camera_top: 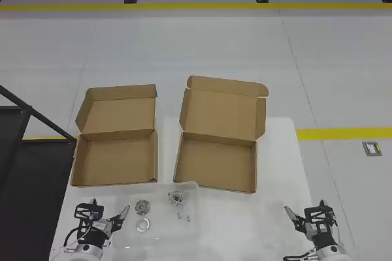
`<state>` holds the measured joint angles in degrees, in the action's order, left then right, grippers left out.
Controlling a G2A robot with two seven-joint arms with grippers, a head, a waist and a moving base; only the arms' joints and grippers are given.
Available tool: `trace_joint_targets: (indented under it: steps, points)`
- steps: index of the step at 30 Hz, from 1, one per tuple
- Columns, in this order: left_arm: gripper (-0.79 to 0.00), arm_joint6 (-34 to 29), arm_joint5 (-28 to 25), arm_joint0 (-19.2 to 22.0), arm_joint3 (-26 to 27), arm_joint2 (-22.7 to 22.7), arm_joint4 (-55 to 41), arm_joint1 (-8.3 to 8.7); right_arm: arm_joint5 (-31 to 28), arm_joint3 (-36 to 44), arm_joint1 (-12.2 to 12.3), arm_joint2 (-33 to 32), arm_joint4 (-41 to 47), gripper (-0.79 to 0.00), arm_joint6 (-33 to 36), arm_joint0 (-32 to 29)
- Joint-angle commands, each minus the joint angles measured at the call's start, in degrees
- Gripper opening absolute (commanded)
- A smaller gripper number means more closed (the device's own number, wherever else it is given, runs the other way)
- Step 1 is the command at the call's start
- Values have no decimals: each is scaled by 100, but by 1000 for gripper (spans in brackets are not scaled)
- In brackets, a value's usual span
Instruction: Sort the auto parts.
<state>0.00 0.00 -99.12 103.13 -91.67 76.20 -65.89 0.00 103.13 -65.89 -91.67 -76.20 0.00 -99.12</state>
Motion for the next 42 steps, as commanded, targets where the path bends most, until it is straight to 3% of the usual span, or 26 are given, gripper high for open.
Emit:
trace_joint_targets:
  steps: [1, 10, 16, 24, 38, 42]
  points:
    - [0, 0, 0, 0, 0, 0, 0, 0, 0, 0, 0, 0, 0, 0, 0, 0]
    - [0, 84, -73, -2, 22, -15, -47, -1, -25, 21, -4, 29, -26, 0, -40, 8]
    - [0, 866, -662, -330, 178, -360, -411, 13, -369, 414, -2, 203, -318, 0, 221, 44]
    - [0, 1840, -1412, -836, 366, -870, -461, 45, -688, 1406, -30, 840, -748, 0, 1329, 475]
    - [0, 1871, -1472, -856, 369, -890, -447, 48, -758, 1466, -33, 907, -747, 0, 1404, 514]
    - [0, 1963, -1699, -858, 398, -927, -527, 52, -922, 1522, -33, 1139, -1157, 0, 1284, 606]
